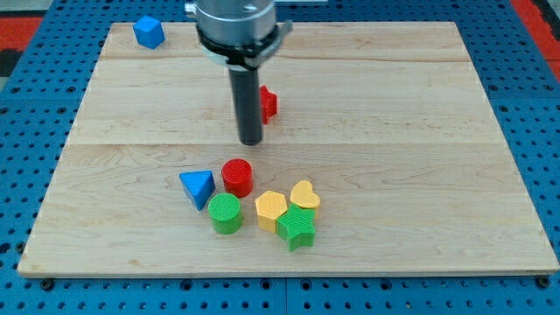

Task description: Push the red star towards the blue cube

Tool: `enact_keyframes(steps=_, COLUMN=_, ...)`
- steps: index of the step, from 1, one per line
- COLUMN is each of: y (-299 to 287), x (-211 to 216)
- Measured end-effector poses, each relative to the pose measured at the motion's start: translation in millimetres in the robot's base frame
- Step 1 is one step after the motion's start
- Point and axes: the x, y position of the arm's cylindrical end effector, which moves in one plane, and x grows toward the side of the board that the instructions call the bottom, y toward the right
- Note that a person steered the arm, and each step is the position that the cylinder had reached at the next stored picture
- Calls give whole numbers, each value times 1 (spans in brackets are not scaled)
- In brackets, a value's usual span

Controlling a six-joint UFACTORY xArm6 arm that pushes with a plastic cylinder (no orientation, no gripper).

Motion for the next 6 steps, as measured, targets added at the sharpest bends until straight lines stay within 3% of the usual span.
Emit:
enact_keyframes(steps=1, y=27, x=-22)
enact_keyframes(steps=2, y=-29, x=-73)
enact_keyframes(steps=4, y=-48, x=-143)
enact_keyframes(steps=5, y=-32, x=-144)
enact_keyframes(steps=6, y=38, x=-56)
